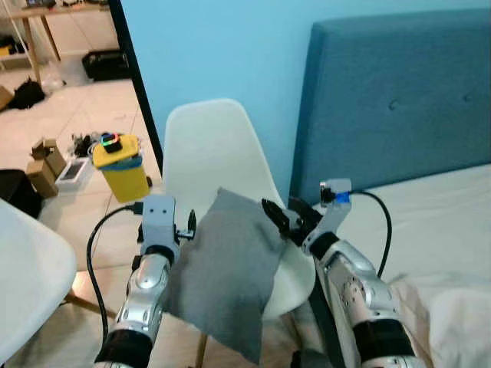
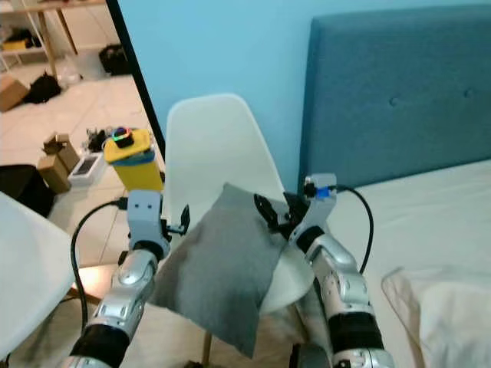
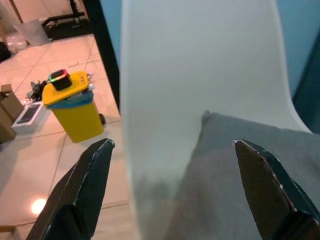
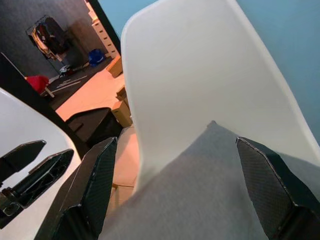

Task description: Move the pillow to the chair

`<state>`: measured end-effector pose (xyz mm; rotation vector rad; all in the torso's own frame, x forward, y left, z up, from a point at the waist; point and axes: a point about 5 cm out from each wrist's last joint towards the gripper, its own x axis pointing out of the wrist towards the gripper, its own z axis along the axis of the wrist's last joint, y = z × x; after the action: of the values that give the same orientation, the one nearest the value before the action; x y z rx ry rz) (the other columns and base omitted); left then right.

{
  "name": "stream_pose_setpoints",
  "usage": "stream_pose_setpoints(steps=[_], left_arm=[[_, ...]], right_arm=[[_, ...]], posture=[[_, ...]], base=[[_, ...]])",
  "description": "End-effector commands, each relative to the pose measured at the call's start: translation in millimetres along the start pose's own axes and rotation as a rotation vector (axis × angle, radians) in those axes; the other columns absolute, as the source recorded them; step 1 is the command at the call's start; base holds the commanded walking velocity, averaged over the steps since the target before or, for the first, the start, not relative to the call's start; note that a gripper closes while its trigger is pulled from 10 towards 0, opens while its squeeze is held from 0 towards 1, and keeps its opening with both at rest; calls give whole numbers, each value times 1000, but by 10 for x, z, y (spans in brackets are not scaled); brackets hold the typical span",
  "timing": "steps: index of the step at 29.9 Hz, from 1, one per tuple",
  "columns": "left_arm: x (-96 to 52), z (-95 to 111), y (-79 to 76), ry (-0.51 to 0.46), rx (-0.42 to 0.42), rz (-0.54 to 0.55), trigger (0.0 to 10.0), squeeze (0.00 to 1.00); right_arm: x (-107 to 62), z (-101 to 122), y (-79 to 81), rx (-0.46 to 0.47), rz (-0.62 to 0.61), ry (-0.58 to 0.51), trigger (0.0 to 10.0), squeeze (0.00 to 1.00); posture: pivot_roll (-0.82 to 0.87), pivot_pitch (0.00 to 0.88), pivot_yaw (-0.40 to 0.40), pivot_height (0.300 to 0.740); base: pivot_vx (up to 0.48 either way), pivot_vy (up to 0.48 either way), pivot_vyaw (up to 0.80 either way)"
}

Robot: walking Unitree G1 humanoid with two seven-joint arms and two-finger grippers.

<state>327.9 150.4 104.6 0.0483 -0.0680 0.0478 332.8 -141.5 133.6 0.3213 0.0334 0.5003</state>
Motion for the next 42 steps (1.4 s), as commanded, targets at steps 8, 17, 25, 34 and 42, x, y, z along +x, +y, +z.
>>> stream_pose_setpoints(steps=[8,17,25,34,42], left_arm=[[-13,-63,49,43,8,20,10000,0],[-11,-61,23,29,15,12,10000,0],[-15,-72,-5,28,21,-1,10000,0],[-50,-197,-17,101,-20,-2,10000,0],[-53,-215,-37,106,-12,0,10000,0]], right_arm=[[-17,-27,22,-2,3,13,10000,0],[-65,-57,-109,-39,-67,40,10000,0],[-114,-64,-223,-53,-134,48,10000,0],[-251,-257,-372,-79,-239,150,10000,0],[-262,-308,-385,-74,-260,160,10000,0]], posture=[[9,55,7,694],[-1,48,3,724],[-8,42,1,740],[-14,48,-4,740],[-17,46,-4,740]], base=[[-122,0,0],[-213,0,0],[0,0,0],[-105,0,0],[-372,0,0]])
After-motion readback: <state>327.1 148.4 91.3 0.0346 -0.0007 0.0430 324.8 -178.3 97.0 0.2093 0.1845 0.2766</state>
